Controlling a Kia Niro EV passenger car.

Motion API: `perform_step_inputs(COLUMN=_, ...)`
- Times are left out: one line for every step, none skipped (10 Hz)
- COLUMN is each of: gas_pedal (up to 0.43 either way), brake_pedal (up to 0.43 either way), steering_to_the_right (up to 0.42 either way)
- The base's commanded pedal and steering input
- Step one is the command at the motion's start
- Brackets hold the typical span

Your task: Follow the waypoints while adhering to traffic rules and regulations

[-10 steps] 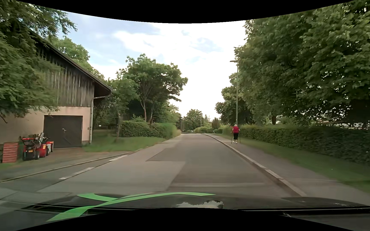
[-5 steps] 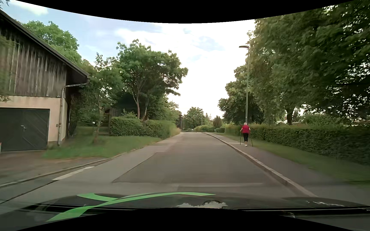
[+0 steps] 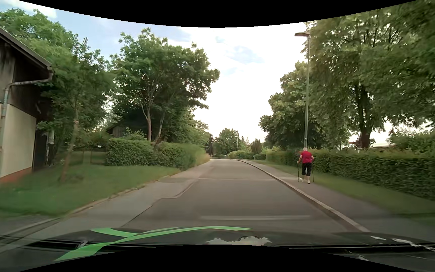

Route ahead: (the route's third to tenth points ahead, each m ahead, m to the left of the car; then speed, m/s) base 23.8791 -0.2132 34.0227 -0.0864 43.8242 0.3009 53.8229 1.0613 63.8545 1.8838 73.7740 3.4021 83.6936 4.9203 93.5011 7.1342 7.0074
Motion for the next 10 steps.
perform_step_inputs(gas_pedal=0.110, brake_pedal=0.000, steering_to_the_right=0.003)
perform_step_inputs(gas_pedal=0.110, brake_pedal=0.000, steering_to_the_right=0.003)
perform_step_inputs(gas_pedal=0.110, brake_pedal=0.000, steering_to_the_right=0.003)
perform_step_inputs(gas_pedal=0.110, brake_pedal=0.000, steering_to_the_right=0.003)
perform_step_inputs(gas_pedal=0.130, brake_pedal=0.000, steering_to_the_right=0.003)
perform_step_inputs(gas_pedal=0.130, brake_pedal=0.000, steering_to_the_right=0.003)
perform_step_inputs(gas_pedal=0.130, brake_pedal=0.000, steering_to_the_right=0.004)
perform_step_inputs(gas_pedal=0.130, brake_pedal=0.000, steering_to_the_right=0.004)
perform_step_inputs(gas_pedal=0.130, brake_pedal=0.000, steering_to_the_right=0.011)
perform_step_inputs(gas_pedal=0.138, brake_pedal=0.000, steering_to_the_right=0.017)
